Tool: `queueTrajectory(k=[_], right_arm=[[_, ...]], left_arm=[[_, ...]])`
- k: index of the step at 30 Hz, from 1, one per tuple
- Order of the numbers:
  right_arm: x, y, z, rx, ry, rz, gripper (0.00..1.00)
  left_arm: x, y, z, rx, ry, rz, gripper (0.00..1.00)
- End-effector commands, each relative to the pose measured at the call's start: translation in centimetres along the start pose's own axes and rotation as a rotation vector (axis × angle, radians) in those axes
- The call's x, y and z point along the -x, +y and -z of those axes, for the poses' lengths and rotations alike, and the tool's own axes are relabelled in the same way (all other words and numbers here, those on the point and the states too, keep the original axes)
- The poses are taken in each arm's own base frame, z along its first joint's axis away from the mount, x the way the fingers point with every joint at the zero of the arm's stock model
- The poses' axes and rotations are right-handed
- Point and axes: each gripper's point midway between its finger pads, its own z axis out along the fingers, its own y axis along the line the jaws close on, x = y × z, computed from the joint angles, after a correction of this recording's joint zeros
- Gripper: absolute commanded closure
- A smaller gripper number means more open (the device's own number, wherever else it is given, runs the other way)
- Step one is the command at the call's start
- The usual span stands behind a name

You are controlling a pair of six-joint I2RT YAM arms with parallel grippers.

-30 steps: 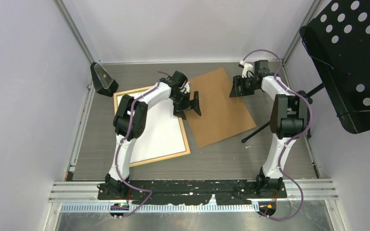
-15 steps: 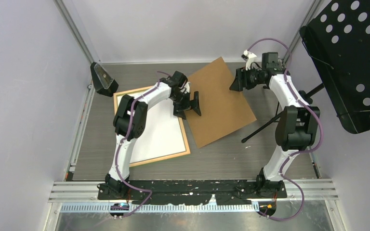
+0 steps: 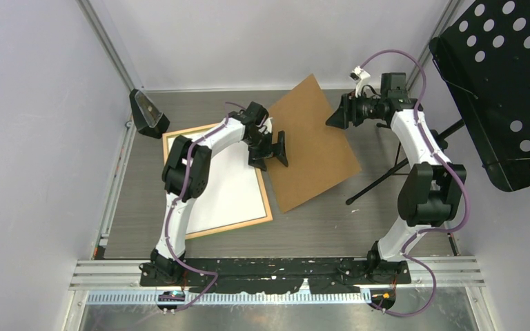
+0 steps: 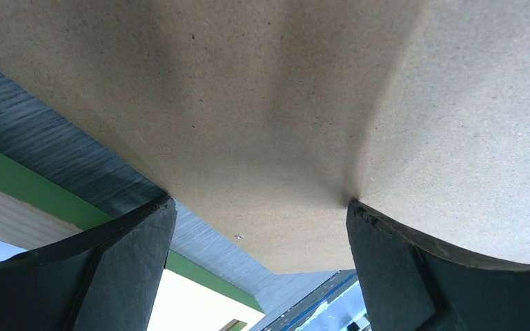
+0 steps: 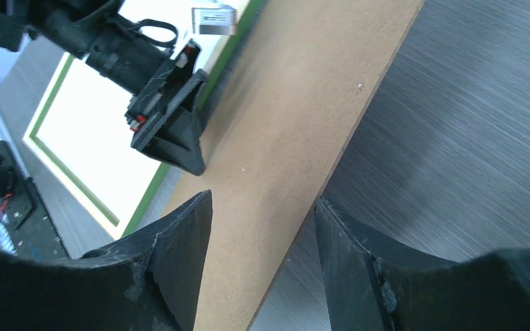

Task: Put the photo into the frame

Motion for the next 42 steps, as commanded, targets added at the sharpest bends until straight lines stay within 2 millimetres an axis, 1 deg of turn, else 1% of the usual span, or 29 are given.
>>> queueTrajectory(k=[1,8,12,23,28,33,35,36,37,40,42], right_arm=[[-1.9,6.8,0.0,0.267,0.051,-0.160,0.39],[-2.1,7.8,0.3,0.303,0.044,-0.176,0.40],[-1.9,8.3,0.6,0.315,0.033,-0.177,0.41],[-0.5,10.1,1.5,0.399,-0.013,-0.152,0.41],[0.0,10.3,1.5,0.419,-0.031,-0.165,0.41],[0.3,10.5,1.4,0.438,-0.054,-0.188,0.42],[0.6,10.9,1.5,0.453,-0.070,-0.199,0.42],[1.1,11.0,1.4,0.456,-0.092,-0.169,0.42],[1.0,11.3,1.5,0.462,-0.091,-0.198,0.42],[1.6,11.9,1.5,0.482,-0.119,-0.201,0.44],[1.6,12.3,1.4,0.488,-0.122,-0.203,0.45]], left_arm=[[1.4,-0.8,-0.8,-0.050,-0.068,-0.097,0.03],[1.2,-1.0,-0.6,-0.062,-0.068,-0.099,0.03],[1.2,-1.1,-0.6,-0.066,-0.069,-0.098,0.03],[0.8,-1.4,-0.2,-0.084,-0.064,-0.101,0.03],[0.3,-1.9,0.5,-0.106,-0.069,-0.108,0.02],[-0.8,-2.4,0.9,-0.152,-0.053,-0.094,0.03],[-1.0,-2.7,1.1,-0.167,-0.052,-0.092,0.03],[-1.0,-2.8,1.1,-0.173,-0.053,-0.093,0.02],[-1.1,-2.8,1.1,-0.175,-0.053,-0.093,0.02],[-1.1,-3.0,1.1,-0.187,-0.050,-0.092,0.03],[-1.1,-3.0,1.0,-0.196,-0.047,-0.087,0.02]])
